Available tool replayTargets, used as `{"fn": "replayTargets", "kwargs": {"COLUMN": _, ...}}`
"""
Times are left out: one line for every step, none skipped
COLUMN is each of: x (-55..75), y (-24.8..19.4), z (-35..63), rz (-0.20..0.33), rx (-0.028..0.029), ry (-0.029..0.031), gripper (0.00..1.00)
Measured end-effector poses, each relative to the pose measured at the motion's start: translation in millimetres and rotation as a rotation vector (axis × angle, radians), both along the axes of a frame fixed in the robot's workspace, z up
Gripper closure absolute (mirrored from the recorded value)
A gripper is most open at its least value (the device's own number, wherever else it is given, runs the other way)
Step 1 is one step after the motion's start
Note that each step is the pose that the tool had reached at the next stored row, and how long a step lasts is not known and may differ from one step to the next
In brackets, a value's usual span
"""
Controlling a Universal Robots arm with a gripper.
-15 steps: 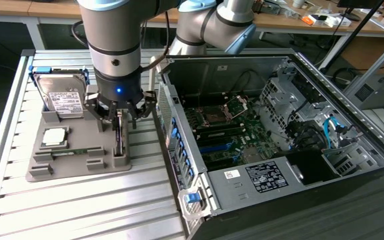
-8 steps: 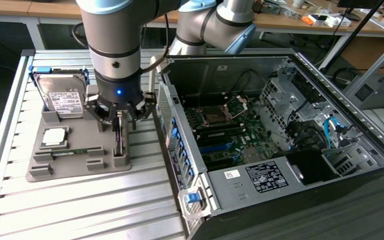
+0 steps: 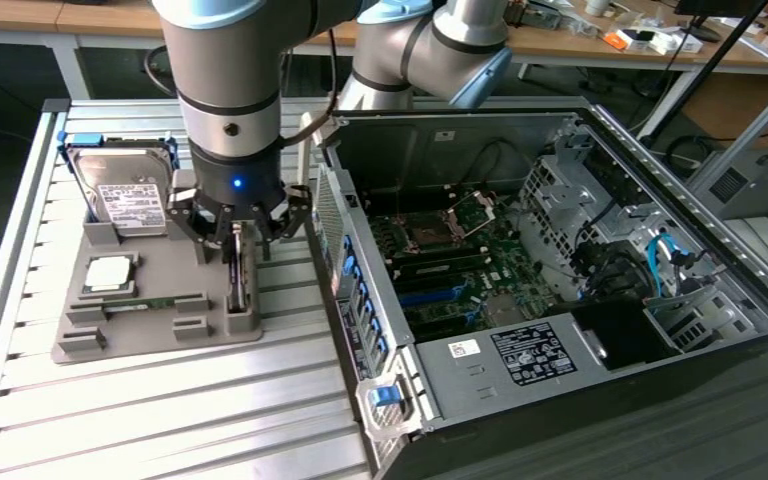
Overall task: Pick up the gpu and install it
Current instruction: 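Pick up the gpu and move the gpu toward the slot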
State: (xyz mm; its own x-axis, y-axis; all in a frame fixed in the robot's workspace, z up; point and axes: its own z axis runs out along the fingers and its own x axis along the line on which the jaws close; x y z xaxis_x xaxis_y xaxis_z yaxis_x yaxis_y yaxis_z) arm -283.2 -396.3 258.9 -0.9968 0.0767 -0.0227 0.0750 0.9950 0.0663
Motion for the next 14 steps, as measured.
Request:
{"fn": "replayTargets", "kwargs": {"x": 0.0, "y": 0.0, "z": 1.7, "rz": 0.0, "rx": 0.0002, "ry": -0.0003, "gripper": 0.52}}
{"fn": "replayTargets", "kwargs": {"x": 0.0, "y": 0.1, "z": 4.3, "rz": 0.0, "rx": 0.0001, "ry": -0.0002, "gripper": 0.52}}
{"fn": "replayTargets", "kwargs": {"x": 0.0, "y": 0.0, "z": 6.1, "rz": 0.0, "rx": 0.0002, "ry": -0.0002, "gripper": 0.52}}
{"fn": "replayTargets", "kwargs": {"x": 0.0, "y": 0.1, "z": 6.8, "rz": 0.0, "rx": 0.0002, "ry": -0.0003, "gripper": 0.52}}
{"fn": "replayTargets", "kwargs": {"x": 0.0, "y": 0.3, "z": 6.7, "rz": 0.0, "rx": 0.0004, "ry": -0.0006, "gripper": 0.52}}
{"fn": "replayTargets", "kwargs": {"x": -0.1, "y": 1.0, "z": 6.8, "rz": 0.0, "rx": 0.0002, "ry": -0.0004, "gripper": 0.52}}
{"fn": "replayTargets", "kwargs": {"x": -0.1, "y": 2.1, "z": 6.9, "rz": 0.0, "rx": 0.0001, "ry": -0.0002, "gripper": 0.52}}
{"fn": "replayTargets", "kwargs": {"x": -0.1, "y": 4.0, "z": 6.9, "rz": 0.0, "rx": 0.0001, "ry": -0.0003, "gripper": 0.52}}
{"fn": "replayTargets", "kwargs": {"x": -0.1, "y": 6.6, "z": 6.9, "rz": 0.0, "rx": 0.0, "ry": -0.0001, "gripper": 0.52}}
{"fn": "replayTargets", "kwargs": {"x": -0.1, "y": 9.1, "z": 6.7, "rz": 0.0, "rx": 0.0001, "ry": -0.0002, "gripper": 0.52}}
{"fn": "replayTargets", "kwargs": {"x": -0.2, "y": 11.3, "z": 6.5, "rz": 0.0, "rx": 0.0001, "ry": -0.0002, "gripper": 0.52}}
{"fn": "replayTargets", "kwargs": {"x": -0.5, "y": 12.7, "z": 6.1, "rz": 0.0, "rx": 0.0006, "ry": -0.0003, "gripper": 0.52}}
{"fn": "replayTargets", "kwargs": {"x": -1.2, "y": 13.3, "z": 5.6, "rz": 0.0, "rx": 0.0015, "ry": -0.0005, "gripper": 0.52}}
{"fn": "replayTargets", "kwargs": {"x": -2.3, "y": 13.8, "z": 5.2, "rz": 0.0, "rx": 0.0024, "ry": -0.0003, "gripper": 0.52}}
